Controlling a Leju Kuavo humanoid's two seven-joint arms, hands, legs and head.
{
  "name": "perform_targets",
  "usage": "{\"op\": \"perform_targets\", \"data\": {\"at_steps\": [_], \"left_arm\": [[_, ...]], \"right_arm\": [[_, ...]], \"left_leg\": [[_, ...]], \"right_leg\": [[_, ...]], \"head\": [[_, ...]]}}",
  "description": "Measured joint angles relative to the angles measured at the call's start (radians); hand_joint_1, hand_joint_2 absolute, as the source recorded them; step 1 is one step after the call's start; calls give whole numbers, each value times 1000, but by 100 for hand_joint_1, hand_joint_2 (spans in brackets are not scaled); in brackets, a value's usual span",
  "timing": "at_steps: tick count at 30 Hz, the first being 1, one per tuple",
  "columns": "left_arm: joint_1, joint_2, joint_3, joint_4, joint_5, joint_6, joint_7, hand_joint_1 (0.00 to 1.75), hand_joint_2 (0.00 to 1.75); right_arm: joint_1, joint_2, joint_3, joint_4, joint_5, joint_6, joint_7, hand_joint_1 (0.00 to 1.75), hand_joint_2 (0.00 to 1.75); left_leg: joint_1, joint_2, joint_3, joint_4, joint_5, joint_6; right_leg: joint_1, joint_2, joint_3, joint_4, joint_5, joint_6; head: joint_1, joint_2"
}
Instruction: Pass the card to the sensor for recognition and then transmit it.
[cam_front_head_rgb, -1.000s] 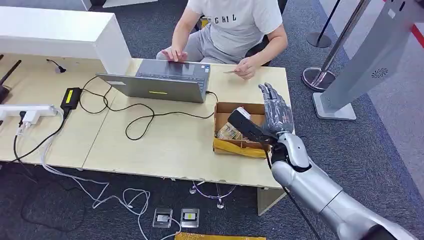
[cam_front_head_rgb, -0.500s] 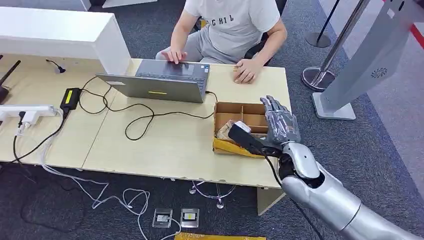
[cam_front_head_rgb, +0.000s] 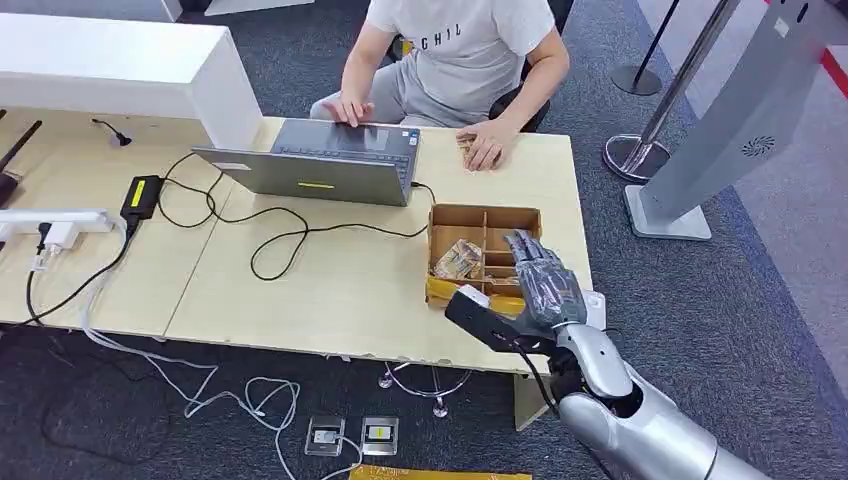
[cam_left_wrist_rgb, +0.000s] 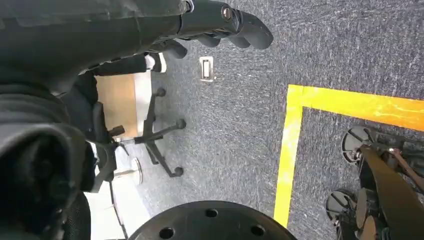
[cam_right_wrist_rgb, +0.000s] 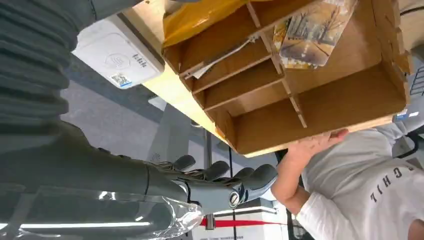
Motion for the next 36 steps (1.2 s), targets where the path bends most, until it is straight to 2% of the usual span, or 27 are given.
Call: {"op": "perform_targets", "data": {"at_steps": [7,15,29,36], "left_arm": [[0,-1,-8,0,13,10,-8,0,0],[0,-1,-16,0,5,10,-23,0,0],[-3,-1,-34,0,-4,0,-23,0,0],[-5,-1,-41,0,-2,-2,-23,0,0]], "right_arm": [[23,0,-8,8,71,-80,-13,0,175],[45,2,-39,32,77,-164,-30,0,175],[53,44,-58,109,76,-166,-50,0,175],[47,93,-58,186,72,-176,-96,0,175]], "left_leg": [[0,0,0,0,0,0],[0,0,0,0,0,0],[0,0,0,0,0,0],[0,0,0,0,0,0]], "right_leg": [[0,0,0,0,0,0],[0,0,0,0,0,0],[0,0,0,0,0,0],[0,-1,0,0,0,0]], "head": [[0,0],[0,0],[0,0],[0,0]]}}
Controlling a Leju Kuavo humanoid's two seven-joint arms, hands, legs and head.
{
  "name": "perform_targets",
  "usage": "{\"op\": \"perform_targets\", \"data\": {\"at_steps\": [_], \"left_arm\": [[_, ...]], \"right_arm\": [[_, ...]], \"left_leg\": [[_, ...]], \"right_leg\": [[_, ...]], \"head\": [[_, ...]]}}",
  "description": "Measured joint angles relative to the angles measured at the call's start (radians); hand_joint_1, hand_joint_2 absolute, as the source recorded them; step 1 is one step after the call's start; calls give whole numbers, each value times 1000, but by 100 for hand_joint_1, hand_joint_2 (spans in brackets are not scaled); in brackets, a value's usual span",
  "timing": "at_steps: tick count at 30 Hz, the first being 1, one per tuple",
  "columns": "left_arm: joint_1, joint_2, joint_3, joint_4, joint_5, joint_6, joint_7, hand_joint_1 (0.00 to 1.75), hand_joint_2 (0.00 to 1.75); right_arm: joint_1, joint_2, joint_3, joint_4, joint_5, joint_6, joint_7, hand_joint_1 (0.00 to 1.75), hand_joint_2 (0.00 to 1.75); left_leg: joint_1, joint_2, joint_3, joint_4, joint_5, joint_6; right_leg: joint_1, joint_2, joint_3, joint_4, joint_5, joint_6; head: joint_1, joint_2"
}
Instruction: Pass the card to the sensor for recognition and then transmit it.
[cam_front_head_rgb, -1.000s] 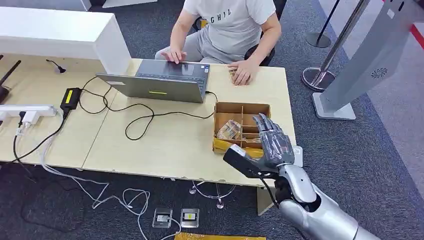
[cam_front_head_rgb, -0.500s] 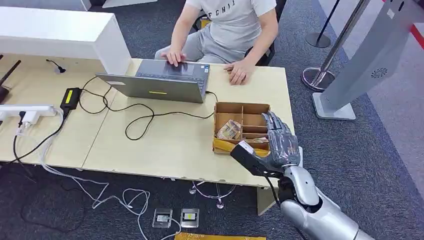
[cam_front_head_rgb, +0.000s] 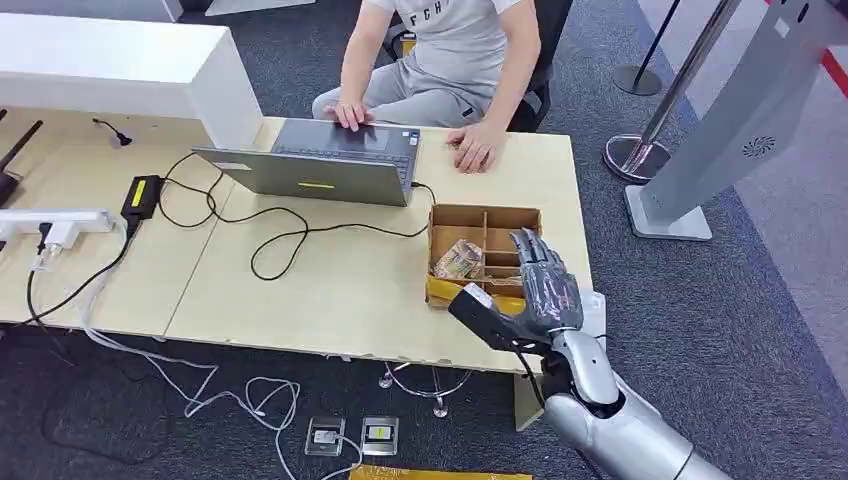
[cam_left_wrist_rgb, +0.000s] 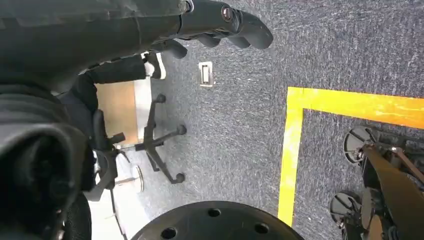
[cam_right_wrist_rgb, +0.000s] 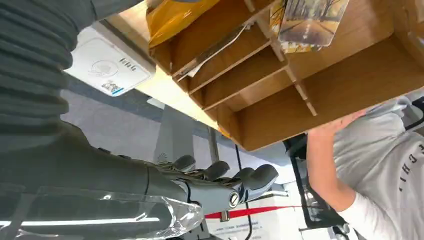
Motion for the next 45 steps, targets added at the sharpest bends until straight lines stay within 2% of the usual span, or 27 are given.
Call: {"op": "perform_targets", "data": {"at_steps": [10,16,24,34,45], "left_arm": [[0,0,0,0,2,3,0,0,0],[0,-1,-2,0,2,8,-3,0,0],[0,-4,-17,0,9,16,-10,0,0],[0,-4,-25,0,19,27,-21,0,0],[-1,-4,-26,0,19,25,-26,0,0]], "right_arm": [[-7,40,0,60,4,-6,-4,0,175],[-20,58,6,94,116,-41,6,0,175],[-34,87,17,152,167,-48,10,0,175],[-47,97,17,209,265,-66,23,0,175],[-50,107,8,279,259,-57,27,0,175]], "left_leg": [[0,0,0,0,0,0],[0,0,0,0,0,0],[0,0,0,0,0,0],[0,0,0,0,0,0],[0,0,0,0,0,0]], "right_leg": [[0,0,0,0,0,0],[0,0,0,0,0,0],[0,0,0,0,0,0],[0,0,0,0,0,0],[0,0,0,0,0,0]], "head": [[0,0],[0,0],[0,0],[0,0],[0,0]]}}
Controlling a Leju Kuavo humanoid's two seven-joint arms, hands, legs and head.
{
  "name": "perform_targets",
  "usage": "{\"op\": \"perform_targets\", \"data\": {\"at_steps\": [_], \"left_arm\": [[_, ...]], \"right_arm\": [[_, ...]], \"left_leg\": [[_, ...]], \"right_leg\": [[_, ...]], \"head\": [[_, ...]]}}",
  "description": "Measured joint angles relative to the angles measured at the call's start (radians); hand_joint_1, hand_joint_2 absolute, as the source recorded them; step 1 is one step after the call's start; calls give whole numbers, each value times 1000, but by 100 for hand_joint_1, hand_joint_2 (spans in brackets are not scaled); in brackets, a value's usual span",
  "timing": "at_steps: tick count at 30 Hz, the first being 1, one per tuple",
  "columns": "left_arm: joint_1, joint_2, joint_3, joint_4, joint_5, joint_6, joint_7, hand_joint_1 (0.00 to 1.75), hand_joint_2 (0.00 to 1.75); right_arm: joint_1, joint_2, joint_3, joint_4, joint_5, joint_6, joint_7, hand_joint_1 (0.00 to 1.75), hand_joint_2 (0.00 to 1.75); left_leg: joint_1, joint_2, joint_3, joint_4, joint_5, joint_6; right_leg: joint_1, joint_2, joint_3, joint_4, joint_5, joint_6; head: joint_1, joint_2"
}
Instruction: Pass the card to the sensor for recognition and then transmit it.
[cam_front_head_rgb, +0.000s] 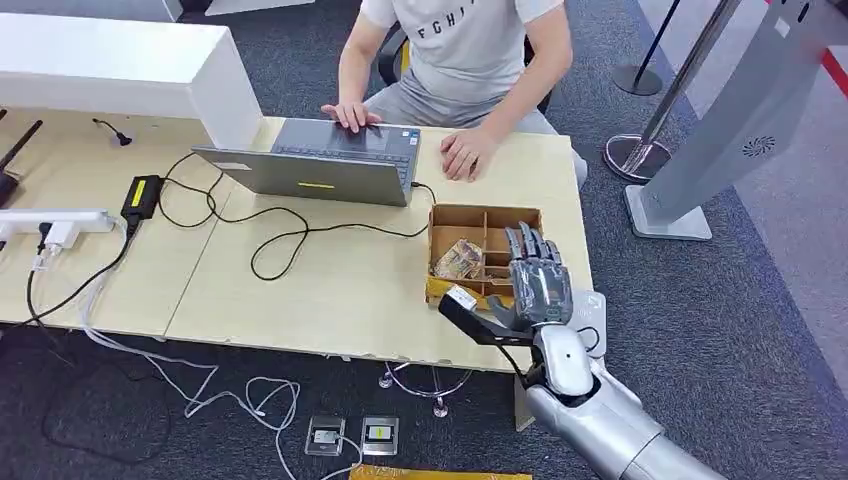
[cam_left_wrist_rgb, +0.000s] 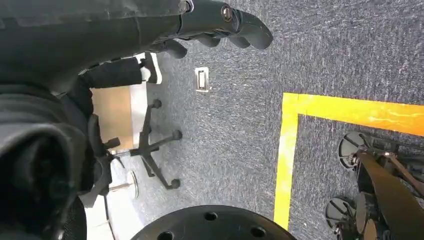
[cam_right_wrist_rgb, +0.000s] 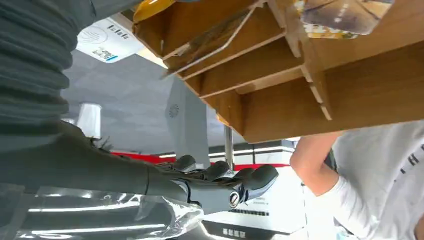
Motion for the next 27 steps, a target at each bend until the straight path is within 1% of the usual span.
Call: {"op": "perform_targets", "data": {"at_steps": [9,24,25,26,27], "left_arm": [[0,0,0,0,6,-4,0,0,0],[0,0,0,0,13,-5,10,0,0],[0,0,0,0,13,-6,12,0,0],[0,0,0,0,13,-7,13,0,0],[0,0,0,0,13,-8,14,0,0]], "right_arm": [[-9,0,-1,28,-10,65,13,0,175],[-32,14,0,70,-66,64,-11,0,175],[-33,14,0,72,-72,61,-15,134,175],[-33,15,0,74,-76,60,-17,175,175],[-34,15,0,76,-80,58,-18,175,175]], "left_leg": [[0,0,0,0,0,0],[0,0,0,0,0,0],[0,0,0,0,0,0],[0,0,0,0,0,0],[0,0,0,0,0,0]], "right_leg": [[0,0,0,0,0,0],[0,0,0,0,0,0],[0,0,0,0,0,0],[0,0,0,0,0,0],[0,0,0,0,0,0]], "head": [[0,0],[0,0],[0,0],[0,0],[0,0]]}}
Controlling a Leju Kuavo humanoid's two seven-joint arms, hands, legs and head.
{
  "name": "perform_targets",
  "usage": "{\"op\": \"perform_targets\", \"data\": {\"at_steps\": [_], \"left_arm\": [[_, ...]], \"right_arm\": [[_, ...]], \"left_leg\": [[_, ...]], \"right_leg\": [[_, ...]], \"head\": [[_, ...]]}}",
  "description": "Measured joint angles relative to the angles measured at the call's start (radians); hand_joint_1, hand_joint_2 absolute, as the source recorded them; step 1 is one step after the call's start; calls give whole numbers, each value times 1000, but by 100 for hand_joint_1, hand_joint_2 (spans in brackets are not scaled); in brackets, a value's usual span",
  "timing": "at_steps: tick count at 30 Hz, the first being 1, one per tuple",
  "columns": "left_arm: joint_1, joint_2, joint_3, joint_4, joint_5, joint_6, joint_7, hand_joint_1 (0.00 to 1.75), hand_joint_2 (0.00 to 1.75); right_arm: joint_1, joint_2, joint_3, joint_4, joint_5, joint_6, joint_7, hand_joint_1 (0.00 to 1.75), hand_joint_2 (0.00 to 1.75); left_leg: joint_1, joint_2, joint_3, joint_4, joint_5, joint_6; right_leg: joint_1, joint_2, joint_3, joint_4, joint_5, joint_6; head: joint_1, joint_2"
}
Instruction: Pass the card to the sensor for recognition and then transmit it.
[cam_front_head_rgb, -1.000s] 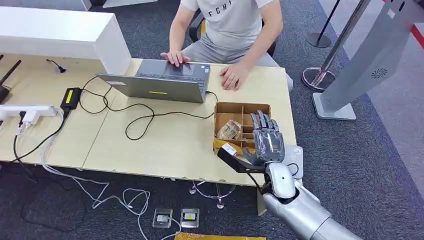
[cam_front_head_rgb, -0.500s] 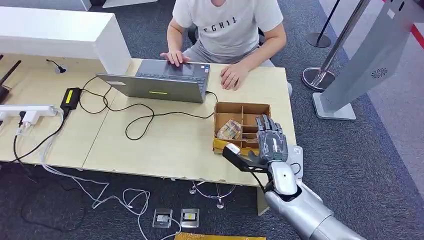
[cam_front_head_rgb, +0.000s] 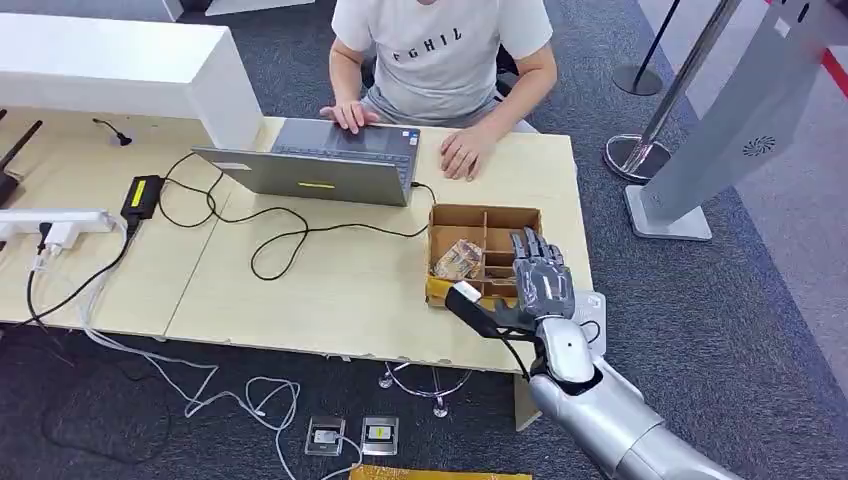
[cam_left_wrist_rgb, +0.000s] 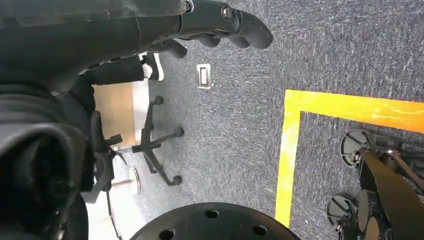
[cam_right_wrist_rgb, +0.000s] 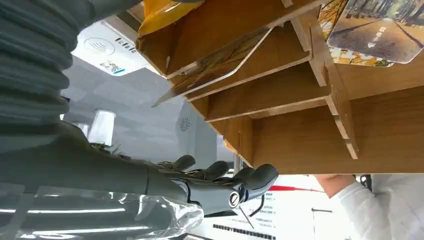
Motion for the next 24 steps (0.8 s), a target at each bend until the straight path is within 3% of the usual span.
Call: {"op": "perform_targets", "data": {"at_steps": [24], "left_arm": [[0,0,-1,0,2,1,7,0,0]], "right_arm": [[-11,2,0,40,-26,-12,2,175,175]], "left_leg": [[0,0,0,0,0,0]], "right_leg": [[0,0,0,0,0,0]], "head": [[0,0]]}}
